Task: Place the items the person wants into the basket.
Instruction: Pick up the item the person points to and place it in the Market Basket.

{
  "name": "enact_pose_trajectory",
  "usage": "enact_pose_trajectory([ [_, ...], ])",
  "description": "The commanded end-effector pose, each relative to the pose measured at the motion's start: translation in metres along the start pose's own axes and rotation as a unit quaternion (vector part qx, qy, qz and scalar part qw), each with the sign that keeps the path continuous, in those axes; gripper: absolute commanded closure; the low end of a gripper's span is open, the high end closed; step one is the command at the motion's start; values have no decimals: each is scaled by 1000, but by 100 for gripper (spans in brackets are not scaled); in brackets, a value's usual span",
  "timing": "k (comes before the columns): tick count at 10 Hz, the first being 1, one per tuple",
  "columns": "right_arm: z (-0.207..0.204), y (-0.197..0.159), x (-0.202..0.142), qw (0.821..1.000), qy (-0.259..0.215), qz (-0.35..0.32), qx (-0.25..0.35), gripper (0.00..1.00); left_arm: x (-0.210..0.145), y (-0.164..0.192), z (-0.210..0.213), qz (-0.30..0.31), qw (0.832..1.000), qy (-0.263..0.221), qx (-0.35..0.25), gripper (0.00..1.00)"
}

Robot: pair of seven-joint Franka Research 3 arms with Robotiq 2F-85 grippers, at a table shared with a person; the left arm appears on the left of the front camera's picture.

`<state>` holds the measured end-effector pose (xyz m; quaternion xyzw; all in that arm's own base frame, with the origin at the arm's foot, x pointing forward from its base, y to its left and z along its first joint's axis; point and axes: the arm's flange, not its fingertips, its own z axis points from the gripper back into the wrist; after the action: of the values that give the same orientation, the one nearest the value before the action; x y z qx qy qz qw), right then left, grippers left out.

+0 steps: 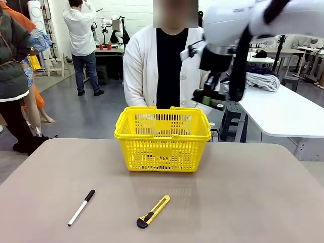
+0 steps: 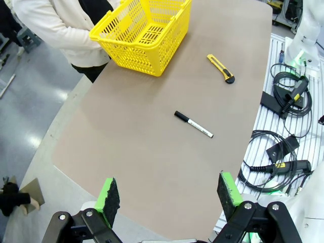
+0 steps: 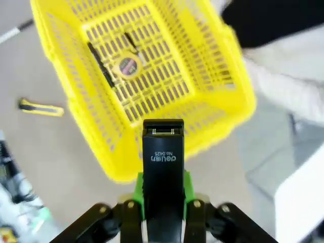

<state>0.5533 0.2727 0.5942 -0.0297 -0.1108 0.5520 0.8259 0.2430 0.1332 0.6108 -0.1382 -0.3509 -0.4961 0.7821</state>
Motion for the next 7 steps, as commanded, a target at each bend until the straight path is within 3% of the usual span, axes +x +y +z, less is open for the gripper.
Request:
enact_pose_trajectory([
  [1,-2,-15,39,999,28,43,19,67,1,0,-1,7,1000,6,4,0],
  [4,-31,-4,76,995,39,77,50,67,1,0,-1,7,1000,6,4,0],
  [7,-56,0,78,992,39,85,82,67,1,0,-1,7,1000,6,4,0],
])
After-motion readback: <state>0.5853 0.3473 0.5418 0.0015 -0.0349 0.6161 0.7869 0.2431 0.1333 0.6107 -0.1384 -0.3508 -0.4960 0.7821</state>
